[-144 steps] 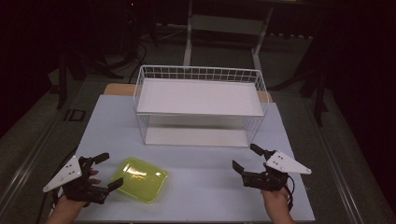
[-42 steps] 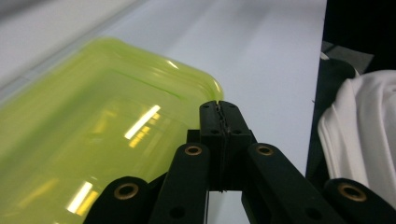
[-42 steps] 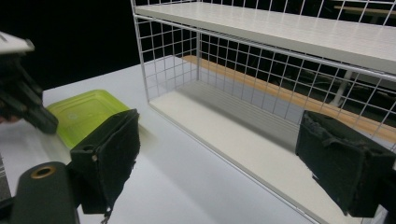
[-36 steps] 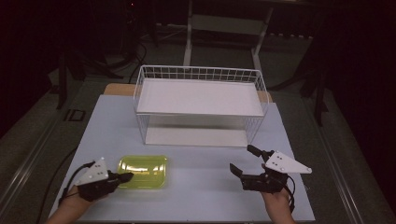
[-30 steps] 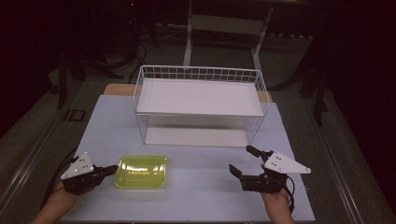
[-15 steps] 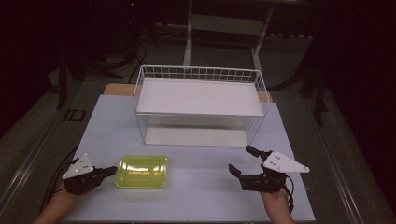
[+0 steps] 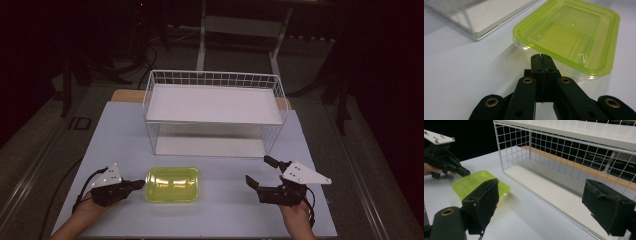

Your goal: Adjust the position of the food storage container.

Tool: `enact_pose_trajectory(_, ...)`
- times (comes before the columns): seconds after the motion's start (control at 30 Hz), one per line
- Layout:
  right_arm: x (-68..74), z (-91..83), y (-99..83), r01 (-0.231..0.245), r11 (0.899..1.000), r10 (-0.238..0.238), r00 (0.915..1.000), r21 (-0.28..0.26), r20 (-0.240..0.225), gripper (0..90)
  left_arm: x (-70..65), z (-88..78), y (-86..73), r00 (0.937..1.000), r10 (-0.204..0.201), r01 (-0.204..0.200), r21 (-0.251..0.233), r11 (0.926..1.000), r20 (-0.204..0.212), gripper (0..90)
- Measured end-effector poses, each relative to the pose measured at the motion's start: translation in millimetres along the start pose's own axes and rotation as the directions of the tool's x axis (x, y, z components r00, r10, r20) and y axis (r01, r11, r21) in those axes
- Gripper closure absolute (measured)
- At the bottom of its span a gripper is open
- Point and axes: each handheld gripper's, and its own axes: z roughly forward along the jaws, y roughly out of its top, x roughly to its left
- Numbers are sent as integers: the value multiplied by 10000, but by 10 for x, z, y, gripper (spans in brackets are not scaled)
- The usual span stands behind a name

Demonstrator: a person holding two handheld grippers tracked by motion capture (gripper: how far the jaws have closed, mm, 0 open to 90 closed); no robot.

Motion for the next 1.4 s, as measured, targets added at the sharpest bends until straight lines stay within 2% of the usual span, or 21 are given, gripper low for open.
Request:
enact_pose_trajectory(0.2, -3, -5, -4, 53, 10000, -53, 10000, 12, 8, 140, -75, 132, 74, 9988, -78, 80, -46, 10000, 481, 900)
enact_pose_trajectory(0.5, -24, -1, -20, -33, 10000, 33, 10000, 22, -5, 140, -224, 289, 169, 9955, 91, -80, -115, 9999, 947, 900)
enact_pose_trajectory(0.97, -29, 46, -50, 7, 9998, -6, 10000, 192, -22, 140, -316, 609, 358, 9910, 327, -293, -279, 9992, 1296, 900)
enact_pose_trajectory(1.4, -33, 52, -76, -26, 9996, 27, 10000, 277, -56, 140, -331, 858, 503, 9909, 337, -287, -398, 9988, 1303, 899)
